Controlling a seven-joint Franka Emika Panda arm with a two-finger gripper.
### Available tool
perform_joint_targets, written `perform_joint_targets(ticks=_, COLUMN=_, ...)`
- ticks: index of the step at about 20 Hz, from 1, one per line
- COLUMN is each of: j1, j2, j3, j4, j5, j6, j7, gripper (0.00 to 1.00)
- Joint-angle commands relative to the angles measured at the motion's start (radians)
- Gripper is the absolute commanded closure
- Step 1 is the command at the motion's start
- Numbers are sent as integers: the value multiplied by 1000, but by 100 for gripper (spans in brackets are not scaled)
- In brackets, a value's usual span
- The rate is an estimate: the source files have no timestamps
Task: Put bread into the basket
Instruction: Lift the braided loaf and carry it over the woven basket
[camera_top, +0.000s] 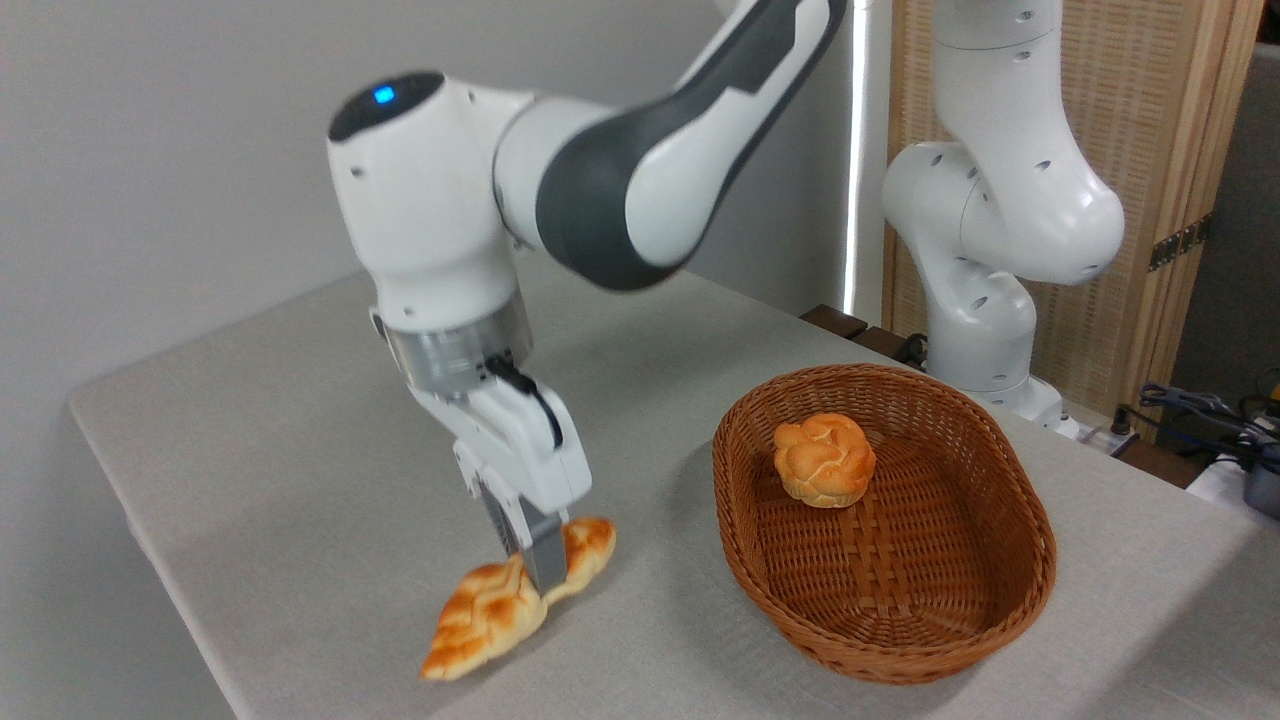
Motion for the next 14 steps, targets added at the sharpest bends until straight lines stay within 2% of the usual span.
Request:
perform_joint_targets(ticks=1, j1=1, j2=-69, j3=9, j4=65, j5=14, j6=-165, j7=88, gripper=94)
perform_joint_targets(ticks=4, j1=1, j2=-149, j3=80, j4=59, j5=14, j6=-327, j7=266, gripper=93)
perform_joint_targets(ticks=8, j1=-11, j2=-267, j3=239, j4=-13, j5=17, j6=-383, j7=549, gripper=88)
perform_joint_targets(ticks=10, j1=-16, j2=-336, j3=323, j4=-83, j5=30, j6=-381, j7=672, gripper=79)
perform_joint_targets(ticks=12, j1=-14, j2=-378, j3=376, j4=-120, j5=37, j6=-381, j7=793, gripper=76)
perform_joint_targets(ticks=14, j1=-14, j2=-387, j3=411, j4=-154, j5=50, j6=-381, j7=851, gripper=57)
